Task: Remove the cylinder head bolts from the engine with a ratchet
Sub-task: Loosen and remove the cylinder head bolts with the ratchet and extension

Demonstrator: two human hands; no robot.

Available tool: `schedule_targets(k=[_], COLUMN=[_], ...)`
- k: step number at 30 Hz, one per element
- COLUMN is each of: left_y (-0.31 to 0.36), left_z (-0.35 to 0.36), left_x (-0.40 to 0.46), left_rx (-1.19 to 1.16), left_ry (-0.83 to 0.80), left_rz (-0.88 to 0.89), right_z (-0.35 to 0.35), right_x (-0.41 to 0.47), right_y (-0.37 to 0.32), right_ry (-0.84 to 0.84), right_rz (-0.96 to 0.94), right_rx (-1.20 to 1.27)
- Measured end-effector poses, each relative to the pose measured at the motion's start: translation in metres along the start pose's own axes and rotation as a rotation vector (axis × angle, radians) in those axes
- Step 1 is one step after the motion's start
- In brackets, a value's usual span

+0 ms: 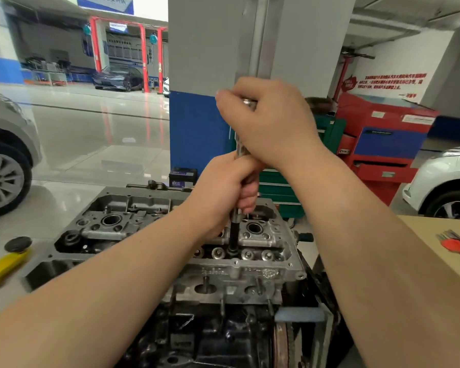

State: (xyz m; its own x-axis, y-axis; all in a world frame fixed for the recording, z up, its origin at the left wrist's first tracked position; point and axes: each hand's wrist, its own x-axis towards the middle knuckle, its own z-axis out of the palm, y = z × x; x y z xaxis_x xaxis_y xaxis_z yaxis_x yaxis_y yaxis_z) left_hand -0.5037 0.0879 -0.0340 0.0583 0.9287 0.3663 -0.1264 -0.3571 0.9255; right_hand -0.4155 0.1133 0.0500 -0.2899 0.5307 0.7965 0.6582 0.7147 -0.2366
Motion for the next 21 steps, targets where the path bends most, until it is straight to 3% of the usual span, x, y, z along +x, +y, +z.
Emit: schedule_targets(k=[3, 8, 10, 13, 15, 17, 21], left_y=[-0.013, -0.024, -0.019, -0.013, -0.012, -0.009, -0.012], left_z=[0.007, 0.025, 0.019, 0.006, 0.0, -0.003, 0.003], left_x=[-0.005, -0.008, -0.003, 0.001, 0.001, 0.0, -0.005], left_rx=[0.223, 0.088, 0.01, -0.113, -0.147, -0.126, 0.147], left_ry=[0.256, 0.365, 0.292, -0.029, -0.179, -0.175, 0.132], left_rz=[0.125, 0.116, 0.056, -0.047, -0.084, -0.089, 0.058], right_z=[-0.007, -0.011, -0.009, -0.009, -0.006, 0.0, -0.003], right_x=[-0.004, -0.016, -0.012, -0.005, -0.005, -0.003, -0.006], right_y=[-0.011, -0.015, -0.007, 0.008, 0.013, 0.01, -0.008], right_ry=[0.053, 0.201, 0.182, -0.005, -0.029, 0.008, 0.08], right_rz=[0.079, 0.01, -0.015, -0.008, -0.006, 0.01, 0.118], right_rx=[-0.535, -0.607, -0.456, 0.223, 0.465, 0.356, -0.467])
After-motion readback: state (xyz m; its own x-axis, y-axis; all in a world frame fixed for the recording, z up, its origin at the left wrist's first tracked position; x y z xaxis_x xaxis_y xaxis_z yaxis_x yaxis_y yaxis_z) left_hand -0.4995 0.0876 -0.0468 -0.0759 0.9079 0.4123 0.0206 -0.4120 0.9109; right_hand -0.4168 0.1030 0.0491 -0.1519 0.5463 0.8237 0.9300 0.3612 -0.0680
